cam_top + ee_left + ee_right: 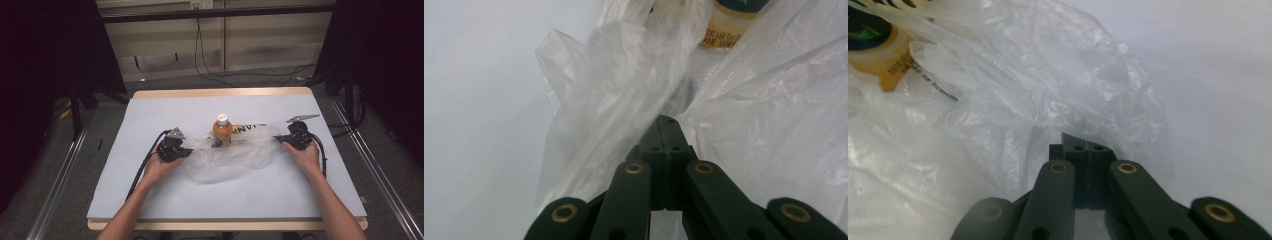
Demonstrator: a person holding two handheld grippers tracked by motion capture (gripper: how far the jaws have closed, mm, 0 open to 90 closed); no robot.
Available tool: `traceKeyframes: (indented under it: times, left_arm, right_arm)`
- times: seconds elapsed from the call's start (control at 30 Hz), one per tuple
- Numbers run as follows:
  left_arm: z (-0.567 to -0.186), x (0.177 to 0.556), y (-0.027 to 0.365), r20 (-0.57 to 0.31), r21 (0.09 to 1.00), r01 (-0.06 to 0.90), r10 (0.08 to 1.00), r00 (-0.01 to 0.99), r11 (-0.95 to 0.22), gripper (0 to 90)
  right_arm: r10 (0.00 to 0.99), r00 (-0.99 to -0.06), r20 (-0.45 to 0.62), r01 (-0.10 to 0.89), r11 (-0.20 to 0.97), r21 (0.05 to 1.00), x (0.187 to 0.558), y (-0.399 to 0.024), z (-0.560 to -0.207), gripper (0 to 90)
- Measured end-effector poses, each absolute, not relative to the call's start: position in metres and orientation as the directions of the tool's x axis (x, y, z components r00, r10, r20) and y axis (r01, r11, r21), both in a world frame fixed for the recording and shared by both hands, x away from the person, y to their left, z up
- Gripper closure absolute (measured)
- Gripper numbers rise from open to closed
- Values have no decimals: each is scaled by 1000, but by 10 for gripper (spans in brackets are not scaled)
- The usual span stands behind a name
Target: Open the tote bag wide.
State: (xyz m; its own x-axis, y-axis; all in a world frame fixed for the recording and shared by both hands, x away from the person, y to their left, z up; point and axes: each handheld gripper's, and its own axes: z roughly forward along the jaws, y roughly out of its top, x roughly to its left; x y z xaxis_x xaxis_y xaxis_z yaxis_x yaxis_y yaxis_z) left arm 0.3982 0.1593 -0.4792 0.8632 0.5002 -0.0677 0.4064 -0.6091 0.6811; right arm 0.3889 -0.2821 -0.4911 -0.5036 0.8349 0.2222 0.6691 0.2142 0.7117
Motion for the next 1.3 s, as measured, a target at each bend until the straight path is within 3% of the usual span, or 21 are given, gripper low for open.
traceKeyframes:
  times: [0.23,0.33,0.53,0.87,1.07,1.3]
  left_arm:
    - [-476,391,168,-40,663,402,506,862,-632,900]
    - [-475,390,168,-49,658,417,517,855,-627,900]
    - [-459,383,170,-105,744,409,513,852,-528,900]
    - [-438,374,169,-100,777,372,484,869,-508,900]
    - [-425,371,167,-106,805,355,475,874,-475,900]
    - [-405,377,134,-87,783,326,426,900,-530,900]
  right_arm:
    - [869,-478,130,665,260,700,380,-284,-486,900]
    - [866,-478,147,670,252,698,379,-282,-485,900]
    - [804,-541,245,619,184,764,368,-278,-470,900]
    - [780,-576,243,568,168,805,339,-284,-444,900]
    - [753,-594,282,529,102,843,325,-291,-428,900]
    - [713,-658,242,498,171,850,340,-260,-408,900]
